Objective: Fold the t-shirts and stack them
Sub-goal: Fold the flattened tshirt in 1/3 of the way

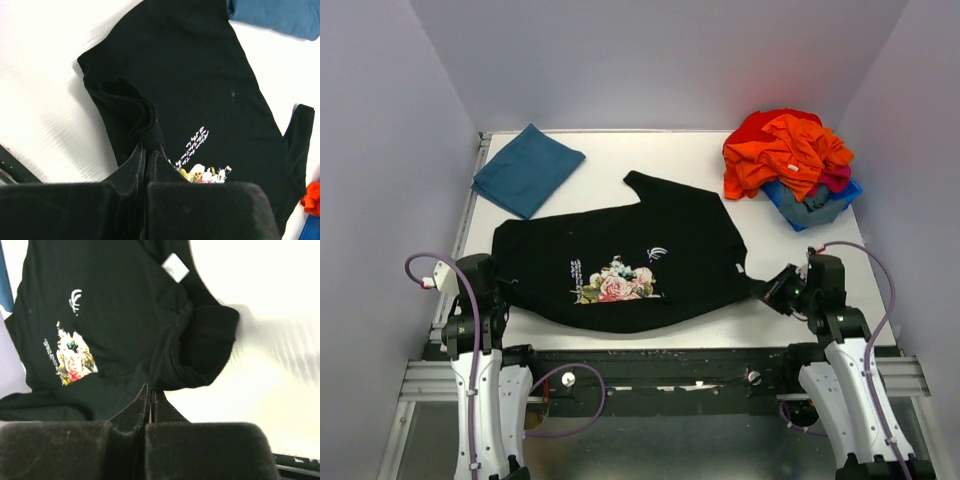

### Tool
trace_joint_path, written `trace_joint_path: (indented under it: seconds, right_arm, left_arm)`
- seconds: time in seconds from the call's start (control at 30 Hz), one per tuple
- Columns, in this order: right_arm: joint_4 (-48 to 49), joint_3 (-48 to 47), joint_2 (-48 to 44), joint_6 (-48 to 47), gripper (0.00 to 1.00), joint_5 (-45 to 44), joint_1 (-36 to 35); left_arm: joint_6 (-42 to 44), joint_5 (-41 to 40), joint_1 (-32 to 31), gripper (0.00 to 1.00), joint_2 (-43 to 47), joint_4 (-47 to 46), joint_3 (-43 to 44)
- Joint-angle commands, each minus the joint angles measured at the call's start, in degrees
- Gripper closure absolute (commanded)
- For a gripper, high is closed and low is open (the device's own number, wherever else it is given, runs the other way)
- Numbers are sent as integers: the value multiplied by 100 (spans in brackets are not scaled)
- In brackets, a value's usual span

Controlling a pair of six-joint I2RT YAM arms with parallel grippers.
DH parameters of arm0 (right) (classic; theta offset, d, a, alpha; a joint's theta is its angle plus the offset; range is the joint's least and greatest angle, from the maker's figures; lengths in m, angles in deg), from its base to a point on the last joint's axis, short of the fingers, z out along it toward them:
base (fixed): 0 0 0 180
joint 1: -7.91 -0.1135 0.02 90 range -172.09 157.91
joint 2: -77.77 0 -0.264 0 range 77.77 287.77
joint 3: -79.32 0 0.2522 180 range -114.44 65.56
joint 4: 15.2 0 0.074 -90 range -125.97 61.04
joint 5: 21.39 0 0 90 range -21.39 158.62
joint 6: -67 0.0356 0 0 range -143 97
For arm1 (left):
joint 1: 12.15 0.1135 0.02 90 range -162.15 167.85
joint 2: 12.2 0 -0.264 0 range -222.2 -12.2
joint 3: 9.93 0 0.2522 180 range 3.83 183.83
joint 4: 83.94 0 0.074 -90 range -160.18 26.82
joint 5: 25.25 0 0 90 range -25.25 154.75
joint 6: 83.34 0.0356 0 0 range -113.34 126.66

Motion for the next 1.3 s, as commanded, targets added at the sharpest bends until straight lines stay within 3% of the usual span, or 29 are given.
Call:
trace_joint_path:
  seconds: [0.0,0.03,0.07,0.1,0.13,0.2,0.33,0.43,0.6,0.83,1.03,1.27]
  right_arm:
    - [-522,339,-736,513,85,-670,11]
    - [-548,313,-833,469,52,-687,3]
    - [-522,260,-895,399,19,-705,11]
    - [-418,225,-921,277,6,-679,11]
    - [-295,137,-870,162,5,-679,11]
    - [-154,-169,-598,-31,5,-740,11]
    - [400,-925,551,-724,12,-477,3]
    - [742,-1514,1518,-1042,15,-477,-111]
    - [1358,-2375,3083,-1368,25,-739,-647]
    - [1342,-4133,5324,-1746,29,-1583,-1210]
    - [797,-5750,7021,-2018,30,-2286,-1228]
    - [235,-7437,8788,-2124,30,-2383,-1280]
  left_arm:
    - [-163,175,44,93,168,242,-16]
    - [-102,97,35,83,133,286,28]
    - [-58,44,35,65,81,338,89]
    - [3,17,35,49,37,382,177]
    - [74,-9,35,32,-25,426,273]
    - [136,-167,53,10,-87,558,528]
    - [443,-851,35,1,-60,664,1178]
    - [1021,-1231,44,1,-157,332,1478]
    - [1946,-424,35,1,-753,-661,1400]
    - [1684,579,44,5,-1360,-2410,697]
    - [1454,395,44,5,-2089,-3027,573]
    - [1419,140,35,5,-2644,-3300,748]
